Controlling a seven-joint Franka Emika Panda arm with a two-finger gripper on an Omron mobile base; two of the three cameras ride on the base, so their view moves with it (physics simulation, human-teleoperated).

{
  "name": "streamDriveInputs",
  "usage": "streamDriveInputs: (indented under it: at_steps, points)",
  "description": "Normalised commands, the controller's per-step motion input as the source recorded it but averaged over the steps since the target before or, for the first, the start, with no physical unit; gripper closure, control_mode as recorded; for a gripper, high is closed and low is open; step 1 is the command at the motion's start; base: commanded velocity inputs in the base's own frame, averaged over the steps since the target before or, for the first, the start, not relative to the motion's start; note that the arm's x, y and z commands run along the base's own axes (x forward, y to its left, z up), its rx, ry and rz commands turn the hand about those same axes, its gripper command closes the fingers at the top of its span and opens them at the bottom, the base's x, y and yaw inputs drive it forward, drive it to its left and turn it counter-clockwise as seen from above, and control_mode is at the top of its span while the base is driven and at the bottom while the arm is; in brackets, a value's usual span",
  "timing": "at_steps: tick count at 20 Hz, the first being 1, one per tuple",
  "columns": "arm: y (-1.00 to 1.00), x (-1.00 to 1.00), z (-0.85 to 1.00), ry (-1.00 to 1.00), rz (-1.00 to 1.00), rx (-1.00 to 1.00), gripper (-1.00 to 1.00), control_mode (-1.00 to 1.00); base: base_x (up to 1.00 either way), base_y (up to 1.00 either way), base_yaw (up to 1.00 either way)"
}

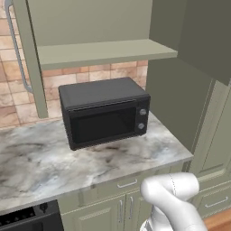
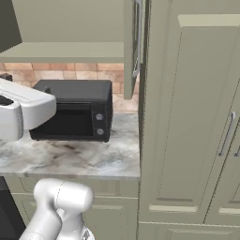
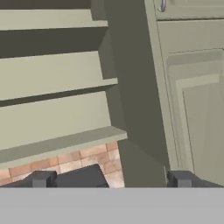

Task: Open the cabinet and move the ladle to the pot. Then close the cabinet.

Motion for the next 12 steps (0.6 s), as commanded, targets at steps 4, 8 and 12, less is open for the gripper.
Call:
streamDriveInputs:
  at_steps: [4,8,12]
  points:
    - [-0.37,0.00,0.39,0.00,0.00,0.07,-1.00,-1.00,0.00,0.00,0.00]
    - [-0.40,0.00,0.19,0.00,0.00,0.17,-1.00,-1.00,0.00,0.00,0.00]
    - [-0.49,0.03,0.00,0.02,0.00,0.24,-1.00,-1.00,0.00,0.00,0.00]
